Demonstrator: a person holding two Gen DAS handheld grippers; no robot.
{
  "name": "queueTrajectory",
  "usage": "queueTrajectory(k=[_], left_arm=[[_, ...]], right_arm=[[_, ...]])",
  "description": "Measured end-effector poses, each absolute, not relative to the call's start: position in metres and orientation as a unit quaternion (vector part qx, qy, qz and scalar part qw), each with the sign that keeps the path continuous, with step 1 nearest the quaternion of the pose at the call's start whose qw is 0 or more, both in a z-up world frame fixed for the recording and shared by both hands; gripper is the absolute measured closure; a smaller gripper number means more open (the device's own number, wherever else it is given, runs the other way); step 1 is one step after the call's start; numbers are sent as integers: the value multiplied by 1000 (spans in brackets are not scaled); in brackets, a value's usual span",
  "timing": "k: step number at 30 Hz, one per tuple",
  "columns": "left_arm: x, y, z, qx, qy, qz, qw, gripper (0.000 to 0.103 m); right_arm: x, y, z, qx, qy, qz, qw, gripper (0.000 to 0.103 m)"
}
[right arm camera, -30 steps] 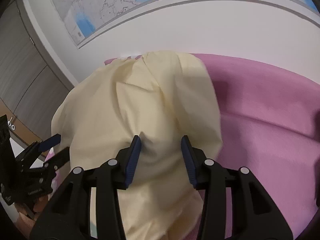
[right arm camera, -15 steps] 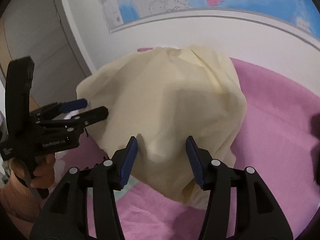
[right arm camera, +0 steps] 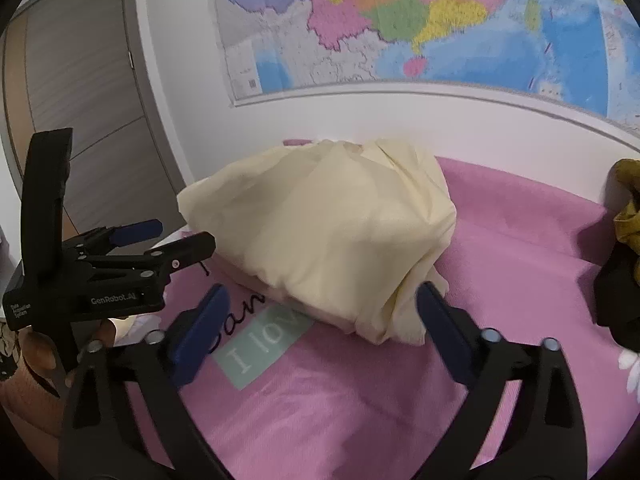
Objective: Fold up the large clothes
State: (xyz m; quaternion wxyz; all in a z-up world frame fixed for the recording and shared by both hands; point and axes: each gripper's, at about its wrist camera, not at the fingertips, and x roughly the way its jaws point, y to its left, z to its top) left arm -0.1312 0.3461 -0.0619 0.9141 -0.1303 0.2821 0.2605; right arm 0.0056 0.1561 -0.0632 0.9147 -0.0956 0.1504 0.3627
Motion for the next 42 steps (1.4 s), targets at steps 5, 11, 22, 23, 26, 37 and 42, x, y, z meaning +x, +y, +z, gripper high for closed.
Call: queueTrajectory(k=[5, 11, 22, 23, 26, 37, 42], left_arm=[[-143, 332, -57, -130, 278, 268, 913, 7], [-157, 317, -52, -128, 269, 279, 913, 7], [-172, 307, -54, -132, 272, 293, 907, 7], [-174, 306, -54, -133, 272, 294, 906, 7], [-176, 304, -54, -131, 271, 294, 907, 7], [-181, 296, -53, -121, 268, 297, 908, 7], [-182, 295, -53, -122, 269, 297, 908, 7]], right_arm=[[-11, 149, -63, -99, 135, 359, 918, 6], [-27, 147, -66, -113, 128, 360, 917, 6], [-47, 137, -68, -116, 117, 357, 919, 6], [-48, 136, -68, -116, 117, 357, 919, 6], [-51, 135, -70, -115, 119, 361, 918, 6], [-56, 134, -72, -117, 117, 363, 917, 6], [-57, 134, -72, -117, 119, 363, 917, 6]])
